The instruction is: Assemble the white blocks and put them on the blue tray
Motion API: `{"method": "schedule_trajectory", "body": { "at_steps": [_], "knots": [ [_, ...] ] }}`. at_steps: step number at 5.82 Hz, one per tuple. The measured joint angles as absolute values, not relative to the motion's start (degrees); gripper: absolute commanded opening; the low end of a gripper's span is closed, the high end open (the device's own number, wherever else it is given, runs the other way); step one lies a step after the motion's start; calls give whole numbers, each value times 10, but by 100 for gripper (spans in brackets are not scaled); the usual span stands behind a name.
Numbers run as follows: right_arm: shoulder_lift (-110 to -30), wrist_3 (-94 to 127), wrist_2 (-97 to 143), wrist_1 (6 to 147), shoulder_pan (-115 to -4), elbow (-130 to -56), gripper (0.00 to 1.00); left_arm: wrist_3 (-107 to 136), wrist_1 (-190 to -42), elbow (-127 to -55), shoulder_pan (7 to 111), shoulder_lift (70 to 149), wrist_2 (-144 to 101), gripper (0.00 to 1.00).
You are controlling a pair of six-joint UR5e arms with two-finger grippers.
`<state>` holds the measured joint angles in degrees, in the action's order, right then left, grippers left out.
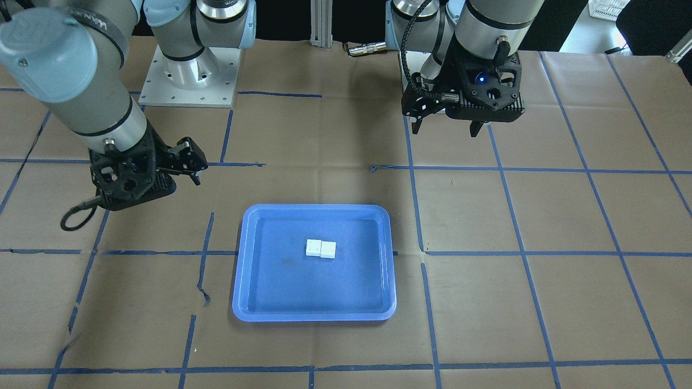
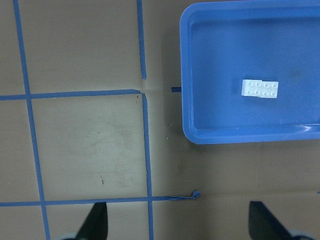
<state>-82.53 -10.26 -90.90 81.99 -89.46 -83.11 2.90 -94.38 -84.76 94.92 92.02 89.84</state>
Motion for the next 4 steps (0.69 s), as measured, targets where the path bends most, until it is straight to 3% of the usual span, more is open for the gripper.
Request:
{"method": "schedule_trajectory", "body": {
  "at_steps": [4],
  "knots": [
    [-871,9,-905,753,-897,-815,100,29,-943,-843,949,920,898,99]
  ]
}}
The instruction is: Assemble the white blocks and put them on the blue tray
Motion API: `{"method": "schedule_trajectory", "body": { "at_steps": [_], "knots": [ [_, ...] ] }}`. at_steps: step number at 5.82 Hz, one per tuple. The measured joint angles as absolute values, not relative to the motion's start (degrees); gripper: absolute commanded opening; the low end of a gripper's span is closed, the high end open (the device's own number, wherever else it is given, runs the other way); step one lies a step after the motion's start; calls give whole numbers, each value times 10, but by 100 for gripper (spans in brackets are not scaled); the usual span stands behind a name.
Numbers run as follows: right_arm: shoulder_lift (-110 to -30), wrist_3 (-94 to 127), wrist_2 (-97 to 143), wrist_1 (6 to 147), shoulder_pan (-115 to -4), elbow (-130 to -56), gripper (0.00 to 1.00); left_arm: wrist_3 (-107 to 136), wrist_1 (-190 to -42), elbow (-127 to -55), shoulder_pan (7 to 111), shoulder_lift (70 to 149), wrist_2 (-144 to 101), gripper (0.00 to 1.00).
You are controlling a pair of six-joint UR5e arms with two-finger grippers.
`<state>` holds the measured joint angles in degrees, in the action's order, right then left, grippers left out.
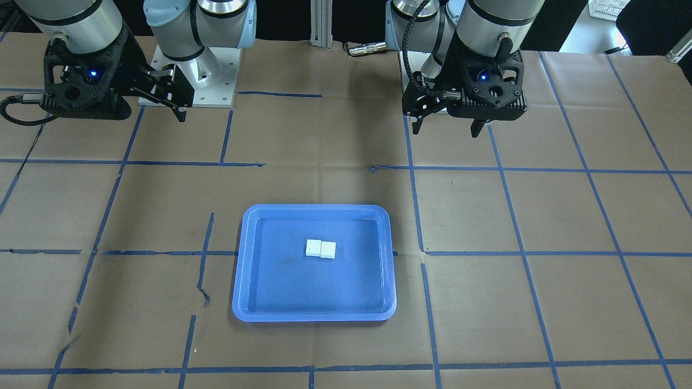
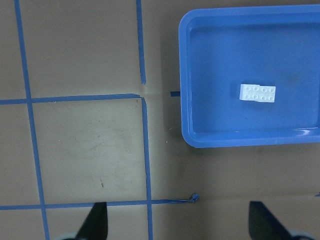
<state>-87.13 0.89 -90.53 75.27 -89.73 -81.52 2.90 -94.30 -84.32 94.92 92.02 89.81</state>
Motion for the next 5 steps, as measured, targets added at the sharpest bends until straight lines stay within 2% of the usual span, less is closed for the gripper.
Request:
{"method": "schedule_trajectory", "body": {
  "at_steps": [2,5],
  "knots": [
    [-878,9,-904,774,-897,-844,100,29,-943,-844,949,920,898,99],
    [-881,9,-904,782,-897,-850,100,25,-943,-847,949,920,899,99]
  ]
}}
